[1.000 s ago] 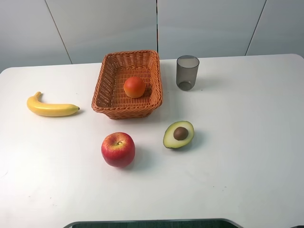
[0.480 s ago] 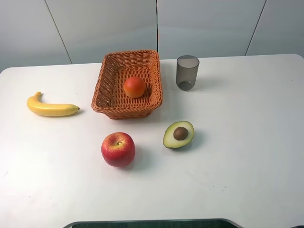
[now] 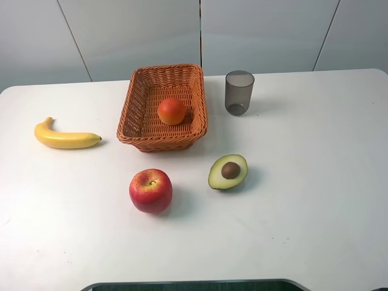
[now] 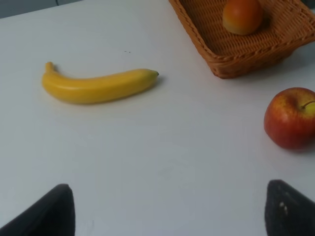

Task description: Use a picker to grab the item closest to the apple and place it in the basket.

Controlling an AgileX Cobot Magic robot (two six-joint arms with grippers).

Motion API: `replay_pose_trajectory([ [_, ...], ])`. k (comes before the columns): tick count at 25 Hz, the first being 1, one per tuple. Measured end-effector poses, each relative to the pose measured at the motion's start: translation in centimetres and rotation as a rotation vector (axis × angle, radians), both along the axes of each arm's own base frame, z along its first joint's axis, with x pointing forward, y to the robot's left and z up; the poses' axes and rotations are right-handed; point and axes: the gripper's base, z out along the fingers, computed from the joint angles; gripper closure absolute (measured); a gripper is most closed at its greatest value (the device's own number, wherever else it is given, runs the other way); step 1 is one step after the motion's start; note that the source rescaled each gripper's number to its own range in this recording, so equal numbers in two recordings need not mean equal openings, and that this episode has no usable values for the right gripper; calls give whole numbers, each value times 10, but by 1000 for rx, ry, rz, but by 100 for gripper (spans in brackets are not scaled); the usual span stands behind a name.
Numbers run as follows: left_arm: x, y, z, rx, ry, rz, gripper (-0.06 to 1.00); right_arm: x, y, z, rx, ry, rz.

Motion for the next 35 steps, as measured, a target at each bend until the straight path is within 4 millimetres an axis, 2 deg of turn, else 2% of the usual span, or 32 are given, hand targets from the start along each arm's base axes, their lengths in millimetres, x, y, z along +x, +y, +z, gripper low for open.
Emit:
replay_pose_trajectory([
  [15,2,-2,0,-13,-17,2,-5,0,0,0,0,2,0],
  [27,-1,-8,0,-30,-19,289,-5,0,0,0,0,2,0],
  [35,0,-9,2,-32,-40,338,-5,0,0,0,0,2,0],
])
